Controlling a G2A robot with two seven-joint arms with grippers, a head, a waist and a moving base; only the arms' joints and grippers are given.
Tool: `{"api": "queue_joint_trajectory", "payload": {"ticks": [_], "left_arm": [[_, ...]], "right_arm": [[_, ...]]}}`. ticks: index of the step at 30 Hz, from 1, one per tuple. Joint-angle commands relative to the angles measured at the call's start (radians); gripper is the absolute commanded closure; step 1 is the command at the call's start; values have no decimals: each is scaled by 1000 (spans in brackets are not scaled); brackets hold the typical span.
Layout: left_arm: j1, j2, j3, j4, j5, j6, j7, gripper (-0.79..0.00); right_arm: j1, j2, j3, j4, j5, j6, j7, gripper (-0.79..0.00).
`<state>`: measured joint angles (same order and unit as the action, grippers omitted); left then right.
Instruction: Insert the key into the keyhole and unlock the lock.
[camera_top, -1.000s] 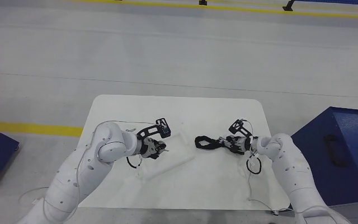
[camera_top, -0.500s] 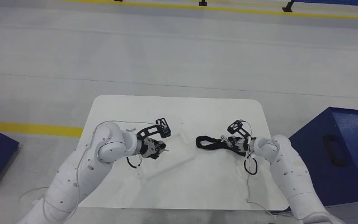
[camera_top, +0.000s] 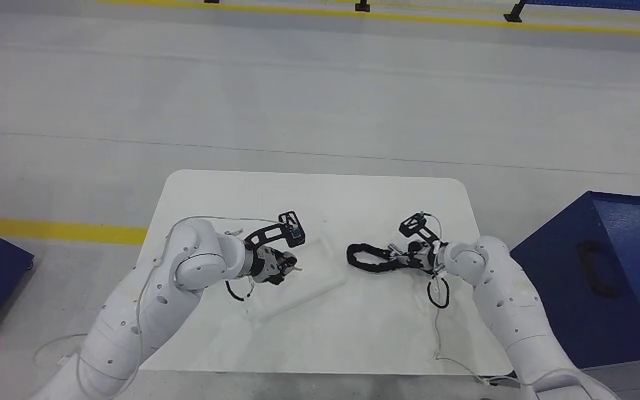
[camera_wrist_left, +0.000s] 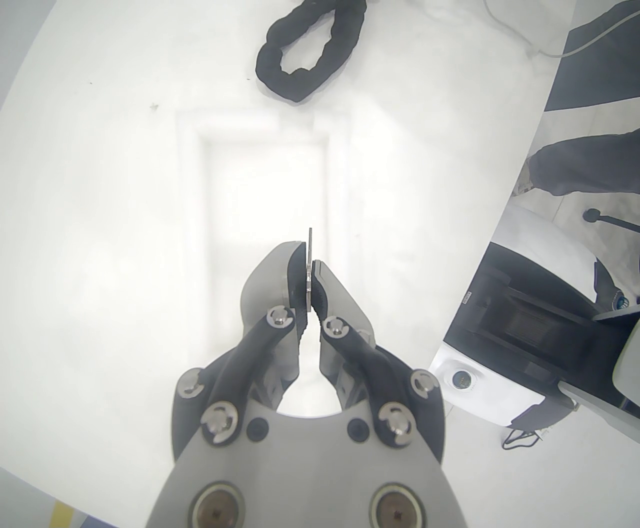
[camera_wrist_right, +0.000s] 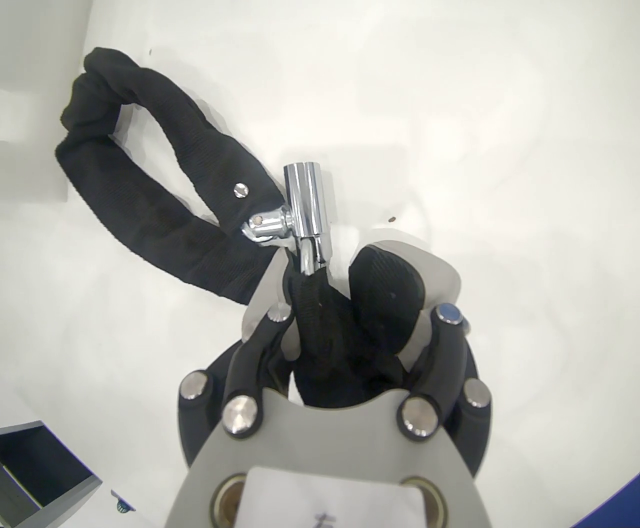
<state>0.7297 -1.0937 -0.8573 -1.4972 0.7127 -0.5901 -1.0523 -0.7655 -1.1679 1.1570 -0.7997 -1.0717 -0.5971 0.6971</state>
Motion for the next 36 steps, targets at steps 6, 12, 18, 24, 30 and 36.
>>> {"api": "queue_joint_trajectory", "payload": {"ticks": [6, 12, 18, 24, 30, 36], "left_arm": [[0, 0, 0, 0, 0, 0, 0, 0], [0, 0, 0, 0, 0, 0, 0, 0], [0, 0, 0, 0, 0, 0, 0, 0], [0, 0, 0, 0, 0, 0, 0, 0], [0, 0, 0, 0, 0, 0, 0, 0], [0, 0, 0, 0, 0, 0, 0, 0]], "right_arm": [[5, -4, -21, 12, -8, 14, -24, 0], [-4, -4, -19, 16, 6, 25, -73, 0], [-29, 6, 1, -13, 21, 5, -111, 0], [-48, 19, 28, -46, 43, -9, -93, 0], [-91, 46, 79, -102, 80, -137, -101, 0], [-158, 90, 179, -213, 185, -298, 0, 0]]}}
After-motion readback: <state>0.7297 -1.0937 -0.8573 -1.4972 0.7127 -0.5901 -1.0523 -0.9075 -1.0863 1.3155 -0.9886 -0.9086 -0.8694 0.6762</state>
